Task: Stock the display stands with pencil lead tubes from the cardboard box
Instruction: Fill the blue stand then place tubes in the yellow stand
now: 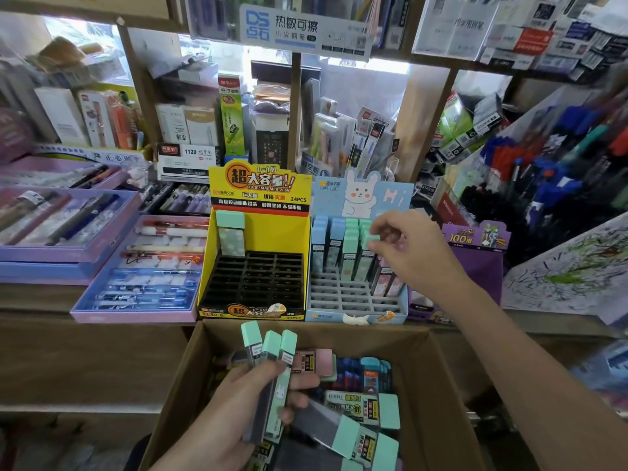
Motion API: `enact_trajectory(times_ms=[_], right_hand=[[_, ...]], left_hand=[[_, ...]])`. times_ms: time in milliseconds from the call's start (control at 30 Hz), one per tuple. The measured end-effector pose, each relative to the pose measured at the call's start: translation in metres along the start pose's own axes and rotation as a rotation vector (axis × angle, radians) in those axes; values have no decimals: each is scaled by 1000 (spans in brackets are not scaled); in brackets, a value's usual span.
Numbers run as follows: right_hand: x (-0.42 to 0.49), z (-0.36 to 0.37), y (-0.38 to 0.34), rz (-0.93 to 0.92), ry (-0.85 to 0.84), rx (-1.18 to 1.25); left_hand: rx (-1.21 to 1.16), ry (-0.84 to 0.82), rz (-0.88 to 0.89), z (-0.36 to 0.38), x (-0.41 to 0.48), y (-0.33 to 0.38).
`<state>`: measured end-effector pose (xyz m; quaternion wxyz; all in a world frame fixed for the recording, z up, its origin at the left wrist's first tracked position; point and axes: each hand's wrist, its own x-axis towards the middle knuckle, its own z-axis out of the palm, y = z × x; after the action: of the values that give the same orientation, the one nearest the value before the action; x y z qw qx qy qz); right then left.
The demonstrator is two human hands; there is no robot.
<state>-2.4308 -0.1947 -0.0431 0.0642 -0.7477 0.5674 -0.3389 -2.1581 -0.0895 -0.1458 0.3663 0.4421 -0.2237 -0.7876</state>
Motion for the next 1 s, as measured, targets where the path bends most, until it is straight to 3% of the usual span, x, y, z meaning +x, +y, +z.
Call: enact_trajectory(times_ms=[200, 433, 567, 700, 900, 1000], right_hand=[[-1, 7, -4, -120, 47, -235], [-8, 10, -8, -99, 140, -325], [-35, 13, -33, -50, 197, 5], [-78, 25, -58, 172, -67, 507], [-125, 70, -55, 531, -268, 820], [-130, 79, -48, 553, -292, 949]], left_hand=[[2, 40, 23, 3, -4, -1], [-46, 10, 58, 6, -9, 0], [-68, -8, 55, 6, -12, 1], [-45, -20, 53, 10, -14, 3], [36, 6, 49, 15, -17, 2], [94, 8, 32, 16, -19, 0]])
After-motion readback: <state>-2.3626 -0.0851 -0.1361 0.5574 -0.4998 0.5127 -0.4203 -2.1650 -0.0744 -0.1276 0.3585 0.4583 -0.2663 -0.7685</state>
